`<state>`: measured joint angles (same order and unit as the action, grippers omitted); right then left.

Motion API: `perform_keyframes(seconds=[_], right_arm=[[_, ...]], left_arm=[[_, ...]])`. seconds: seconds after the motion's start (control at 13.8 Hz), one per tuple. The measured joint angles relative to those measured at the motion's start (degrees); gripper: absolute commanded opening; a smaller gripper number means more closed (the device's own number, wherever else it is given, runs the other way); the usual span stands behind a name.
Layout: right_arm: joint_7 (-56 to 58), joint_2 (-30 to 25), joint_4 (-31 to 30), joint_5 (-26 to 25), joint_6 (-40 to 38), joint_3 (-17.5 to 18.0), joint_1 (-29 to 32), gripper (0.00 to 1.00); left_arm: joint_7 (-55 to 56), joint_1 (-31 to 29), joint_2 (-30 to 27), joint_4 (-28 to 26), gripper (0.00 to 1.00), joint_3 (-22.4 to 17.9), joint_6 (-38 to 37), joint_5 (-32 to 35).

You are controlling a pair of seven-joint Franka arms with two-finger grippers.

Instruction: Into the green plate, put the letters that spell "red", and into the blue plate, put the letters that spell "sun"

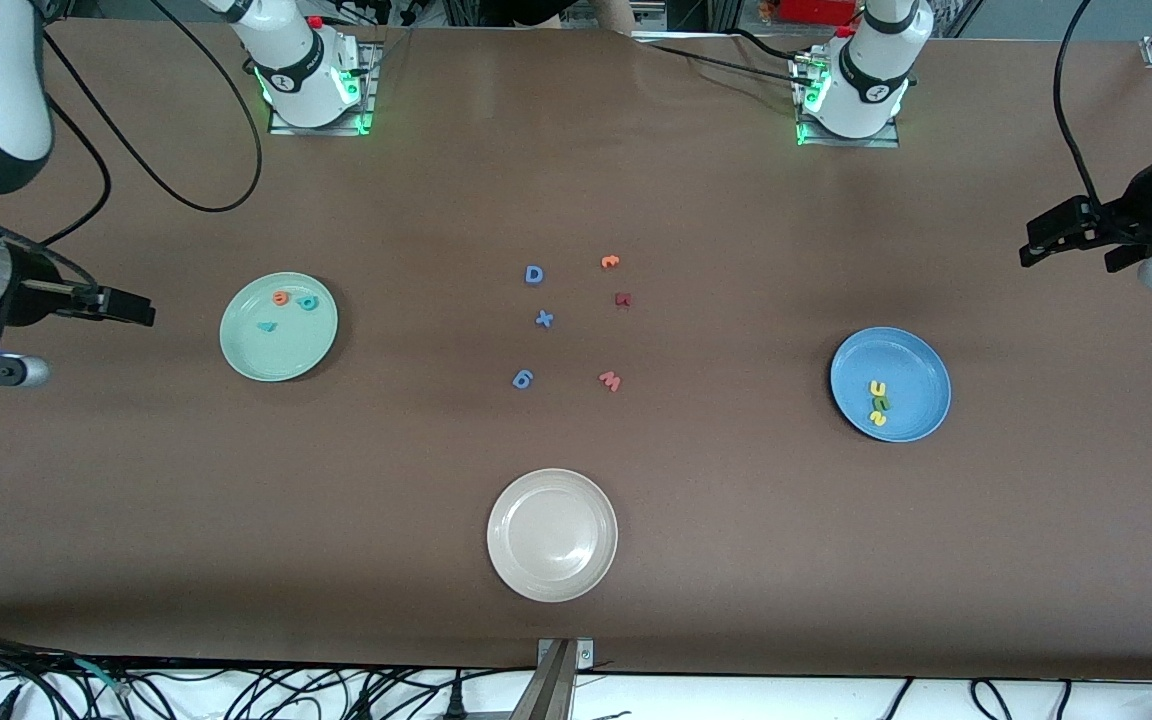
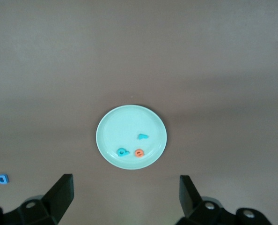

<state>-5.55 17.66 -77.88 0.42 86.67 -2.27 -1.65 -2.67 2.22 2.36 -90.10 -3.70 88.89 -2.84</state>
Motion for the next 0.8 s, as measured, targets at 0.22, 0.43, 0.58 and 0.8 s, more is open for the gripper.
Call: perform_keyframes(seconds=[0.22, 0.43, 0.58, 0.8], right_arm=[[0.27, -0.29, -0.15, -1.48, 1.69, 5.66, 4.68, 1.0], [0.24, -0.3, -0.18, -2.06, 2.07, 6.76, 5.0, 1.0], [0.24, -0.3, -0.2, -2.15, 2.84, 6.77, 5.09, 1.0], [0.24, -0.3, -0.2, -2.2, 3.19, 6.77, 5.23, 1.0]], left_arm=[[0.0, -0.15, 0.11, 0.0, 1.0, 0.0, 0.03, 0.0], [0.0, -0.25, 0.53, -0.03, 1.0, 0.0, 0.03, 0.0], [0.01, -0.43, 0.85, -0.04, 1.0, 0.0, 0.03, 0.0], [0.02, -2.8, 2.13, -0.13, 1.0, -0.06, 0.06, 0.0]])
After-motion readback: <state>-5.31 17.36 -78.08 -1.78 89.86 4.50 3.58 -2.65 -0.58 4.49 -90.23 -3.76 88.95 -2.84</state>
